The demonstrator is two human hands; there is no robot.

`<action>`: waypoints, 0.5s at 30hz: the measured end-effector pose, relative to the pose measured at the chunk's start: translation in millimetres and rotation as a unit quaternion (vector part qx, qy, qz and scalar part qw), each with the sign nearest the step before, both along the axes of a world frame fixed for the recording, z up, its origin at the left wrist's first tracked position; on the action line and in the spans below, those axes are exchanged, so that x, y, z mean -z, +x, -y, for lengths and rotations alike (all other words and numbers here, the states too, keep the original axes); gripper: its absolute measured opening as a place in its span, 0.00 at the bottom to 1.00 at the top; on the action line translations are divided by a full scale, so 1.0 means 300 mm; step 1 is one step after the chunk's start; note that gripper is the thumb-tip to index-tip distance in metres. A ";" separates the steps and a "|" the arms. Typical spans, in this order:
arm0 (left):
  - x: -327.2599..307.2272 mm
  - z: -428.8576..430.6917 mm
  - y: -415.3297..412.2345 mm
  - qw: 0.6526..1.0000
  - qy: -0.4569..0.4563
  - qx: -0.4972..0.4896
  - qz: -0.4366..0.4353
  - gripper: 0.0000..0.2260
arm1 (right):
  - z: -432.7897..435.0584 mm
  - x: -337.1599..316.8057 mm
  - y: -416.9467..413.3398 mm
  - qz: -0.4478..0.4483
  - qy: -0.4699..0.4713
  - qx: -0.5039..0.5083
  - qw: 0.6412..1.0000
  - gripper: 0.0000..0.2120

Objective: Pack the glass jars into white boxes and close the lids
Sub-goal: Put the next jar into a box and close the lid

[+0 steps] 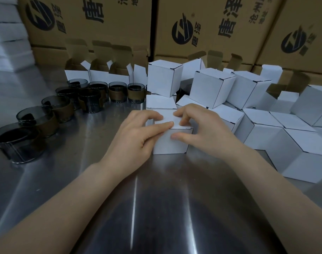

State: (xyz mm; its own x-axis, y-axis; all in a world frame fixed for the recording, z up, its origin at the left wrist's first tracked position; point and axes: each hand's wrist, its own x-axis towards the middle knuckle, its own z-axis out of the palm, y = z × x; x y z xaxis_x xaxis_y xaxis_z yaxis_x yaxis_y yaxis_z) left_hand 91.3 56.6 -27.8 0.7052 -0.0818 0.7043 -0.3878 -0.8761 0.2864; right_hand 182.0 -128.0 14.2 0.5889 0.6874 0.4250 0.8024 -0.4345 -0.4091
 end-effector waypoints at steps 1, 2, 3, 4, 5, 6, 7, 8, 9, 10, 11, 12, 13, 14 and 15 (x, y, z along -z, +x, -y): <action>-0.001 0.002 -0.001 1.000 0.003 -0.001 -0.009 0.14 | 0.001 0.001 0.004 0.002 -0.005 0.006 1.000 0.15; -0.001 0.005 -0.002 1.000 0.006 -0.003 -0.019 0.15 | 0.001 0.001 0.007 0.010 -0.012 0.009 1.000 0.14; 0.000 0.008 -0.004 1.000 0.010 -0.004 -0.025 0.16 | 0.002 -0.001 0.008 0.020 -0.019 0.010 1.000 0.13; 0.000 0.010 -0.006 0.999 0.016 -0.002 -0.029 0.17 | 0.002 -0.004 0.007 0.028 -0.025 0.007 0.999 0.13; -0.001 0.011 -0.007 0.999 0.021 0.002 -0.030 0.18 | 0.003 -0.006 0.006 0.032 -0.028 0.001 0.999 0.13; -0.001 0.012 -0.009 0.999 0.023 0.006 -0.029 0.18 | 0.004 -0.010 0.005 0.032 -0.029 -0.003 0.999 0.14; -0.003 0.013 -0.010 0.999 0.022 0.010 -0.028 0.17 | 0.005 -0.014 0.005 0.031 -0.027 -0.004 0.999 0.14; -0.005 0.014 -0.011 0.999 0.018 0.012 -0.027 0.17 | 0.006 -0.017 0.005 0.029 -0.026 -0.003 0.999 0.14; -0.006 0.016 -0.013 0.999 0.014 0.013 -0.028 0.17 | 0.007 -0.020 0.005 0.026 -0.026 0.000 0.999 0.14; -0.007 0.019 -0.015 0.999 0.008 0.013 -0.028 0.17 | 0.009 -0.023 0.006 0.024 -0.028 0.004 0.999 0.14; -0.007 0.022 -0.017 1.000 0.002 0.013 -0.028 0.18 | 0.011 -0.024 0.008 0.024 -0.031 0.009 0.999 0.13; -0.006 0.025 -0.018 1.000 -0.003 0.011 -0.028 0.18 | 0.013 -0.025 0.010 0.024 -0.033 0.014 0.999 0.13; -0.004 0.026 -0.018 1.000 -0.011 0.009 -0.027 0.18 | 0.015 -0.025 0.014 0.025 -0.034 0.019 0.999 0.13; -0.003 0.027 -0.018 0.999 -0.023 0.007 -0.027 0.18 | 0.018 -0.024 0.016 0.026 -0.035 0.023 0.999 0.13; -0.002 0.026 -0.017 0.999 -0.037 0.005 -0.029 0.18 | 0.021 -0.023 0.019 0.028 -0.036 0.026 0.999 0.13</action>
State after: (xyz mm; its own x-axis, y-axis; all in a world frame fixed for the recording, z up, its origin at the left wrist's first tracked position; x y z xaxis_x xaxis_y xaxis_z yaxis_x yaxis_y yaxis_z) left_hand 86.1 49.0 -27.2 0.7440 -0.0381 0.6671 -0.3770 -0.8482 0.3720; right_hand 187.8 -134.2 21.1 0.6009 0.6867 0.4091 0.7990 -0.5019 -0.3311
